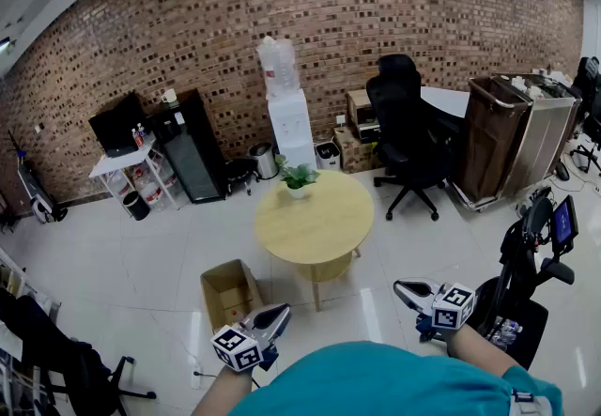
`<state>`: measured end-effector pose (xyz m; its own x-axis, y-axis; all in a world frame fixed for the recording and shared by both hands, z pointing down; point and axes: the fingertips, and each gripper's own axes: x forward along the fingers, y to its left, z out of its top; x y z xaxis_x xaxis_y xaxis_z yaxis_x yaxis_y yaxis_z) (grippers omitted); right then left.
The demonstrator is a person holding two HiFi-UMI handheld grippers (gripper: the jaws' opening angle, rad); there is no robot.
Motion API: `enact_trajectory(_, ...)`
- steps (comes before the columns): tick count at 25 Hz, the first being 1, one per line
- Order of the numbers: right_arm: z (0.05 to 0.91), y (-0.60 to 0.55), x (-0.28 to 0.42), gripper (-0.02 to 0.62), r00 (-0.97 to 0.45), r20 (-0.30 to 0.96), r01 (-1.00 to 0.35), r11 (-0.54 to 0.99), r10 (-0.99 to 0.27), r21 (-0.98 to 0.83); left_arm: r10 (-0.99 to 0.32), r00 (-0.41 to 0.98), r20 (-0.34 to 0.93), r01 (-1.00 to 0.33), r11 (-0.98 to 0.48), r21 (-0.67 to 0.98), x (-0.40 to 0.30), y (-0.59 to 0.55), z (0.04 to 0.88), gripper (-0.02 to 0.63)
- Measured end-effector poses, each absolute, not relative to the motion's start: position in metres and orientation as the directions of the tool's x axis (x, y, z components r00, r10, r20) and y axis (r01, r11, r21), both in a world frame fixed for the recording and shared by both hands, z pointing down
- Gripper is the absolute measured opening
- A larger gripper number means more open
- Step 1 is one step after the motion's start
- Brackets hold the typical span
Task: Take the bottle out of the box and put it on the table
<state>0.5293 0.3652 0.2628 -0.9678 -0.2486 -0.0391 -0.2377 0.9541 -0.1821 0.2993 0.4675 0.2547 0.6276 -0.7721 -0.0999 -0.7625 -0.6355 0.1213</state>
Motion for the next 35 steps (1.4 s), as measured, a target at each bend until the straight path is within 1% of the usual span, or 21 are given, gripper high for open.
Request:
enact_trajectory(7,0.270,0.356,0.555,0.002,-0.971,-0.017,-0.232,0.955,-0.240,-0.185,-0.771,0.632,-0.080,-0.761,-0.637,0.123,0.336,0.451,0.250,0.002)
enact_trajectory(11,0.281,0.348,0.566,0.002,-0.979,0.017,-0.203,0.966,-0.203,-0.162,-0.773,0.631,-0.065,-0.763,-0.633,0.131,0.358,0.440,0.253,0.000)
enact_trajectory(18,0.304,0.335,0.586,0.002,-0.989,0.024,-0.145,0.968,-0.143,-0.204,-0.808,0.588,-0.030,-0.798,-0.586,0.144,0.388,0.444,0.263,0.001)
enact_trajectory(22,0.319,0.326,0.572,0.002,-0.992,0.041,-0.129,0.968,-0.123,-0.214,-0.831,0.555,-0.033,-0.815,-0.551,0.179,0.377,0.447,0.274,0.000)
enact_trajectory(29,0.330,0.299,0.551,0.002,-0.991,0.039,-0.136,0.964,-0.130,-0.230,-0.832,0.553,-0.040,-0.815,-0.550,0.184,0.353,0.428,0.297,0.002)
enact_trajectory(32,0.328,0.287,0.530,0.002,-0.988,0.059,-0.154,0.964,-0.144,-0.215,-0.824,0.562,-0.071,-0.802,-0.564,0.195,0.330,0.414,0.297,0.001)
enact_trajectory(35,0.341,0.262,0.498,0.002,-0.983,0.062,-0.183,0.964,-0.174,-0.194,-0.810,0.574,-0.124,-0.783,-0.587,0.208,0.295,0.385,0.316,0.000)
